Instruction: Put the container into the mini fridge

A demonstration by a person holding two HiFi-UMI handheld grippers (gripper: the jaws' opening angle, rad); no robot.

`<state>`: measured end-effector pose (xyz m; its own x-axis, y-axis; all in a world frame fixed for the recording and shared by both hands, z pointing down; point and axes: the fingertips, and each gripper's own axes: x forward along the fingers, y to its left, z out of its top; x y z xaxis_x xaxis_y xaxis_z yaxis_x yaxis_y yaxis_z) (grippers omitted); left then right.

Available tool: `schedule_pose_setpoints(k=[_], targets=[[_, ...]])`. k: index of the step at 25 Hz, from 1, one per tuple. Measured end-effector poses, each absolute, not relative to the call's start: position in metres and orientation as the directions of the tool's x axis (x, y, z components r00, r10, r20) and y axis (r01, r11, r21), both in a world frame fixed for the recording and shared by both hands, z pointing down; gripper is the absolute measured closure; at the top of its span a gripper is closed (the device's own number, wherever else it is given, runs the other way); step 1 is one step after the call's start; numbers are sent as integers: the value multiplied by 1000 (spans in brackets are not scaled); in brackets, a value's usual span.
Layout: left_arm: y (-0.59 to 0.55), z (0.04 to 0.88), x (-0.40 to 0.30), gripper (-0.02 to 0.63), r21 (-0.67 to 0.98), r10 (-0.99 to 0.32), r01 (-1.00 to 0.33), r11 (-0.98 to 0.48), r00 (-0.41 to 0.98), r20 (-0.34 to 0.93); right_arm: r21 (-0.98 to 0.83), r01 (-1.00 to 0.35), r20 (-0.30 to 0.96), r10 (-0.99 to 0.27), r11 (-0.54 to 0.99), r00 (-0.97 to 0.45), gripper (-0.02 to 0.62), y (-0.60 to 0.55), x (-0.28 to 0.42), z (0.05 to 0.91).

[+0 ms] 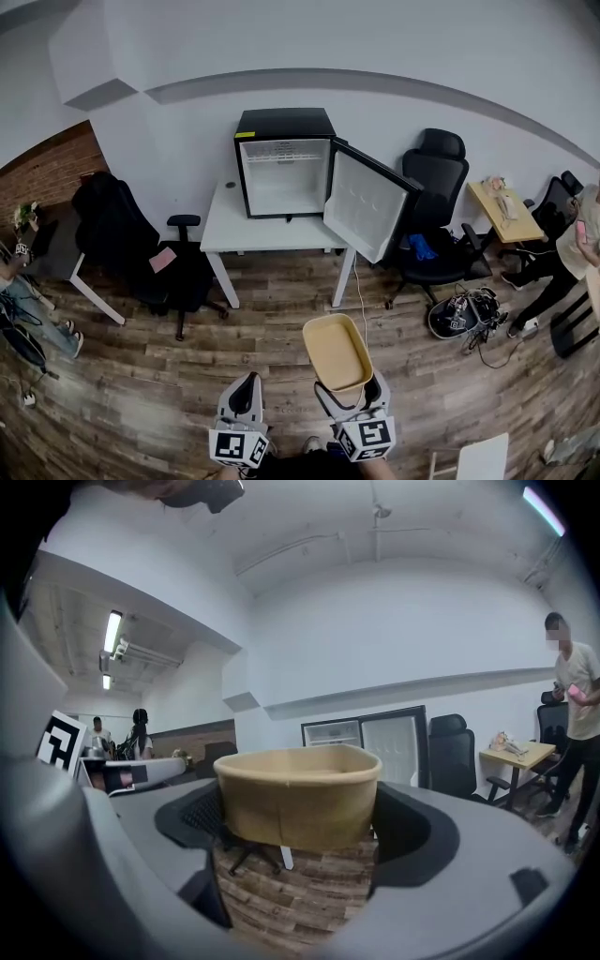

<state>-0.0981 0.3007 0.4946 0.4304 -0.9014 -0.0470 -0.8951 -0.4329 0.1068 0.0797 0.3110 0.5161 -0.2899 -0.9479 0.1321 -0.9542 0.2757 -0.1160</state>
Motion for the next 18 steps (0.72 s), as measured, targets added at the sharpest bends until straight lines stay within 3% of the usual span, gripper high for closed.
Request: schedule_pose_setpoints(k=[18], targets=[[215,493,-65,598,106,-924,-918,-381,376,-63,-129,-932,151,-922,339,-356,97,220,108,534]])
